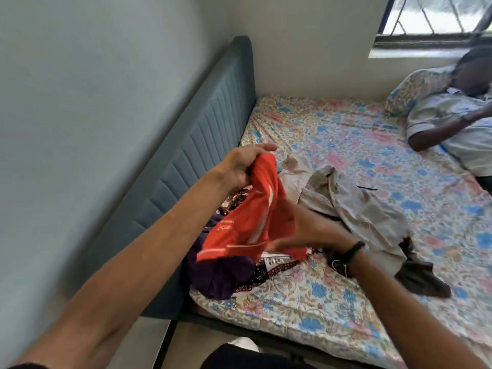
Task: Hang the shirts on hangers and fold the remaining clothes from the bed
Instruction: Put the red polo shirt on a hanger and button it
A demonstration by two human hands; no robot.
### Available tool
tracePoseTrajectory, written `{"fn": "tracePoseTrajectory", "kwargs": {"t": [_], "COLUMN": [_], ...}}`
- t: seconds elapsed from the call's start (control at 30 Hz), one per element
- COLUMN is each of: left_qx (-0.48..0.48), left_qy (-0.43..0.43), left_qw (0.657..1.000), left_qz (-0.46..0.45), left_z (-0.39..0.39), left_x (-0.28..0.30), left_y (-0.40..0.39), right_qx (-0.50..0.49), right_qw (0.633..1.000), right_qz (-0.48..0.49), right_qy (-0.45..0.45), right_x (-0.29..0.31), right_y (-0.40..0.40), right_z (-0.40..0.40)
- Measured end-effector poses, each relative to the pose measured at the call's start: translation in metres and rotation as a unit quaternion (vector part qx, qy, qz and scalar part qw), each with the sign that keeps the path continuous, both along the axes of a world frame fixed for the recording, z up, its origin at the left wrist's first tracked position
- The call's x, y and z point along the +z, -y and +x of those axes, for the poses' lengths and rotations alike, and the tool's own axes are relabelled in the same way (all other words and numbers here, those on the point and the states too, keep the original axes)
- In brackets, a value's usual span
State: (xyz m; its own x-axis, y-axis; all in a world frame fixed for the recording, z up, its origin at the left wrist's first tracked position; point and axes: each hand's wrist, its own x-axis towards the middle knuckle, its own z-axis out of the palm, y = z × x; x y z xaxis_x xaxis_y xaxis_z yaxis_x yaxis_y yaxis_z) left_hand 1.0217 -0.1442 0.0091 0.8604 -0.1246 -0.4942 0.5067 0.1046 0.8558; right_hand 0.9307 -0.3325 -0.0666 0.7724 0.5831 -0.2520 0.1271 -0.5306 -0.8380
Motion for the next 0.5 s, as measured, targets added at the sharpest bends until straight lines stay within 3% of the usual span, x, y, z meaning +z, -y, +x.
{"fn": "tracePoseTrajectory", "kwargs": {"t": [0.13,0.23,0.3,0.33,0.4,0.47,0.5], "left_qx": [0.007,0.085,0.114,0.119,0.120,0.114,0.118], "left_qy": [0.032,0.025,0.067,0.117,0.279,0.393,0.400], "left_qw": [0.999,0.982,0.964,0.964,0.953,0.872,0.843], "left_qz": [-0.010,-0.164,-0.231,-0.206,0.019,0.269,0.341], "left_z": [-0.026,-0.039,-0.047,-0.049,-0.056,-0.066,-0.071], "left_x": [0.046,0.075,0.089,0.091,0.086,0.064,0.049], "left_y": [0.029,0.036,0.037,0.035,0.024,0.000,-0.017], "right_qx": [-0.098,-0.143,-0.172,-0.202,-0.243,-0.257,-0.255], "right_qw": [0.993,0.979,0.971,0.964,0.952,0.940,0.936], "right_qz": [0.047,0.090,0.085,0.088,0.102,0.121,0.139], "right_qy": [0.037,0.111,0.142,0.149,0.154,0.188,0.197], "right_x": [-0.014,0.001,0.000,0.000,0.000,0.016,0.026], "right_y": [0.000,0.001,0.015,0.024,0.044,0.057,0.062], "right_z": [-0.036,-0.045,-0.041,-0.039,-0.036,-0.036,-0.036]}}
